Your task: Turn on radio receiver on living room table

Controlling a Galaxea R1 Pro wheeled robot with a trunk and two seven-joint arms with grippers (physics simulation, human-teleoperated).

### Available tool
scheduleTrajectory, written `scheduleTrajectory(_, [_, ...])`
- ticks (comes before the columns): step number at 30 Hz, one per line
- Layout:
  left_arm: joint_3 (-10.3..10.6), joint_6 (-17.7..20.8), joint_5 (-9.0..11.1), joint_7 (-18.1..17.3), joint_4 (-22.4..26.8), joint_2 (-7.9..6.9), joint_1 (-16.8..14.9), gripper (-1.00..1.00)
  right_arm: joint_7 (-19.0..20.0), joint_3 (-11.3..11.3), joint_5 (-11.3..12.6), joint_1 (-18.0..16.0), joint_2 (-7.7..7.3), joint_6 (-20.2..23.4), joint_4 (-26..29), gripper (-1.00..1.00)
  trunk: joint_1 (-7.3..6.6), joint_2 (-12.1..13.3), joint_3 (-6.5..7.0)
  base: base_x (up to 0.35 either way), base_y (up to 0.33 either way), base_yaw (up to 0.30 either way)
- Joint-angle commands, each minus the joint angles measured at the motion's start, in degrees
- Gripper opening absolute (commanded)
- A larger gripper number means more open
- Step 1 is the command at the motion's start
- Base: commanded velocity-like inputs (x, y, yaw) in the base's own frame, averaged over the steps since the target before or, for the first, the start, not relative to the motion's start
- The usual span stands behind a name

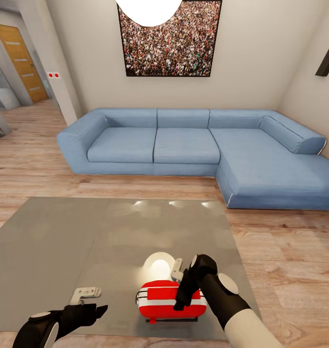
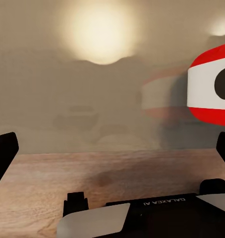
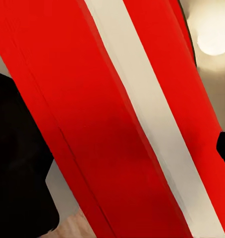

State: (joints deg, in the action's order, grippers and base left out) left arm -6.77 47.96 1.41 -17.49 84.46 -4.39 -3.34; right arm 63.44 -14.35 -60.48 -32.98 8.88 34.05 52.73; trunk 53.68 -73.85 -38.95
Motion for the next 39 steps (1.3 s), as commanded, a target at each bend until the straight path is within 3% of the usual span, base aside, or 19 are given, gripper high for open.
scheduleTrajectory(1, [0.0,0.0,0.0,0.0,0.0,0.0,0.0,1.0,-0.22,0.01,0.0,0.0,0.0,-0.11,-0.23,-1.0,0.0,0.0,0.0,0.0,0.0,0.0])
scheduleTrajectory(5, [0.0,0.01,0.0,0.0,0.0,0.0,0.0,1.0,-0.57,0.14,0.24,-0.37,0.0,-0.29,-0.78,-1.0,0.0,0.0,0.0,0.0,0.0,0.0])
scheduleTrajectory(10, [0.0,-0.03,0.01,0.01,0.0,0.0,0.0,1.0,-0.6,2.51,0.55,-2.13,0.0,-1.22,-3.53,-1.0,0.0,0.0,0.0,0.0,0.0,0.0])
scheduleTrajectory(23, [0.0,-0.05,0.09,0.0,0.0,0.0,0.0,1.0,-0.53,2.9,0.36,-2.44,-0.2,-2.78,-2.75,-1.0,0.0,0.0,0.0,0.0,0.0,0.0])
scheduleTrajectory(26, [0.0,-0.04,0.09,0.0,-0.01,0.0,0.0,1.0,-0.12,2.85,0.16,-2.44,-0.41,-2.44,2.38,-1.0,0.0,0.0,0.0,0.0,0.0,0.0])
scheduleTrajectory(27, [0.0,-0.05,0.0,0.0,0.0,0.0,0.0,1.0,10.9,2.74,-0.59,-2.44,-4.38,5.11,26.59,-1.0,0.0,0.0,0.0,0.0,0.0,0.0])
scheduleTrajectory(39, [0.0,-0.04,0.06,0.0,0.0,0.0,0.0,1.0,13.9,3.74,-0.54,-2.44,-6.08,5.6,30.51,-1.0,0.0,0.0,0.0,0.0,0.0,0.0])
